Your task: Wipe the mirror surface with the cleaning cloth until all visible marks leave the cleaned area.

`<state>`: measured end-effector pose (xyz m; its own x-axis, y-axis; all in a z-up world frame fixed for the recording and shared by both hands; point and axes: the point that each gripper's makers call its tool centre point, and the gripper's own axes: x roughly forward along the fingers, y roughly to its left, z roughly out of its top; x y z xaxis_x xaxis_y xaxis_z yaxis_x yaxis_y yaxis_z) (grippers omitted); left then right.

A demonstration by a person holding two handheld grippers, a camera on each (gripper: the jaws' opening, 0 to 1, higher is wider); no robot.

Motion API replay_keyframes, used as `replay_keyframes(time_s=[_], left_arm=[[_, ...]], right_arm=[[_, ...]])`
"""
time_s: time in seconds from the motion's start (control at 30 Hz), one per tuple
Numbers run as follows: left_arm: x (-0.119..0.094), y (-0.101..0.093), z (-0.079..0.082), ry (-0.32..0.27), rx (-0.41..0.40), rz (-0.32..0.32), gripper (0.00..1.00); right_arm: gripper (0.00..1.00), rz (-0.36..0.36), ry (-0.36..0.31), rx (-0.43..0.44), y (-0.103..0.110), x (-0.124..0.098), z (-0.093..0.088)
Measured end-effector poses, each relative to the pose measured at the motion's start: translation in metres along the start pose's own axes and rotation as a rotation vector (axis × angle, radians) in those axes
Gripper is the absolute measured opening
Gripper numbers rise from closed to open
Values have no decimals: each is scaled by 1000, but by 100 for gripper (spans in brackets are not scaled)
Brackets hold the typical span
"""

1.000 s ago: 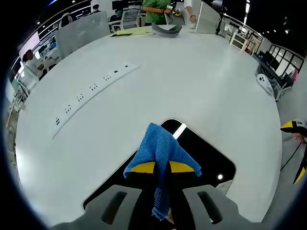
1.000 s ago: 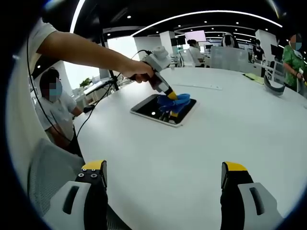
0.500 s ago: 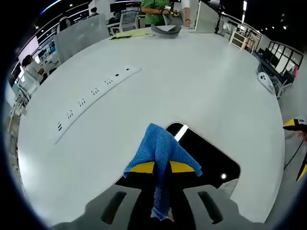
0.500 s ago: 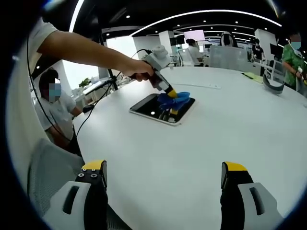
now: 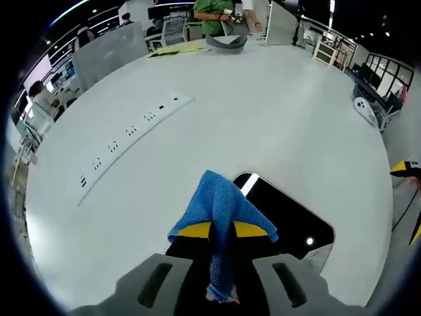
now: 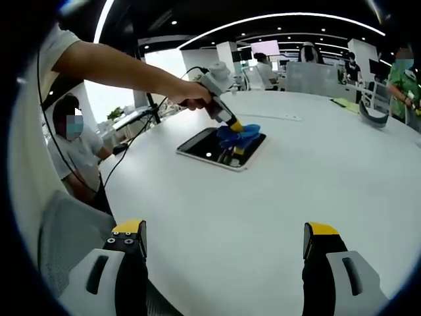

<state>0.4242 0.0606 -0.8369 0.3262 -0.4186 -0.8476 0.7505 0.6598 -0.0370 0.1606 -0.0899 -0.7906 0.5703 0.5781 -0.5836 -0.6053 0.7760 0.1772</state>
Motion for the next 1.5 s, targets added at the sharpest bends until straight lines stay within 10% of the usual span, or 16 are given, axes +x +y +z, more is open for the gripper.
replay_keyframes(time_s=[1.5], left_arm=[[3,-14,4,-14,-20,5,11]], right_arm=[[99,-3,-11,0,2,-6,1]])
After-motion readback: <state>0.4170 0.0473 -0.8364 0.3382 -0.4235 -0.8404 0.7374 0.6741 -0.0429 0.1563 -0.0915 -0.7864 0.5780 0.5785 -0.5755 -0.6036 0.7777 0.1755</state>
